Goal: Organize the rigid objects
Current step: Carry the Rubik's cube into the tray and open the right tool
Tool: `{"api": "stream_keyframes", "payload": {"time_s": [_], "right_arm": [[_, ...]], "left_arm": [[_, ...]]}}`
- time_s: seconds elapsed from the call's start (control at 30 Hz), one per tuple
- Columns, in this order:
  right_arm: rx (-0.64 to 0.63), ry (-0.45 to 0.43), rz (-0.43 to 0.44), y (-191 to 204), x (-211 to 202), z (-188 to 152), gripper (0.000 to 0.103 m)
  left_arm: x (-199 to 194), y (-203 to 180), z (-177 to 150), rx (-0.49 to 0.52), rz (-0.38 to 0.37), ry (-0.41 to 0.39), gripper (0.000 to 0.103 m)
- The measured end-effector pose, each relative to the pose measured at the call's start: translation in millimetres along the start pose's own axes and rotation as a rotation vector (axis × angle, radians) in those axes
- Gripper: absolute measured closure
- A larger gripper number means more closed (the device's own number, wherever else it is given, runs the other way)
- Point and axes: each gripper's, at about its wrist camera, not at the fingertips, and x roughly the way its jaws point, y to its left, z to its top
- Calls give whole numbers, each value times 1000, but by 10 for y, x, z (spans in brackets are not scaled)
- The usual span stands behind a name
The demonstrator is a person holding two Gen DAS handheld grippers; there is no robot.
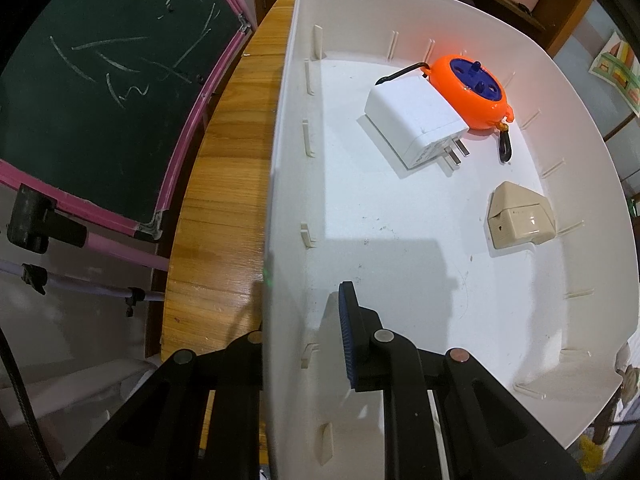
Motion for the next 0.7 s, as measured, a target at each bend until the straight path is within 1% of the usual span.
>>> {"api": "stream_keyframes", "payload": {"time_s": [0.1, 0.27, 0.43, 0.6, 0.7], "right_arm": [[-44, -2, 34, 214, -44, -39, 47], [-114, 40, 81, 473, 44, -216, 47], [-163, 144, 85, 633, 363, -556, 47], [-192, 282, 57, 681, 846, -1069, 47], [-189, 328, 43, 686, 1048, -1267, 47]], "left_arm": [[0, 8, -1, -2, -2, -1, 85], [-1, 11, -3, 1, -1, -1, 85], [-1, 11, -3, 0, -2, -1, 85], [-1, 12, -3, 0, -2, -1, 85], [-1, 15, -3, -2, -4, -1, 85]]}}
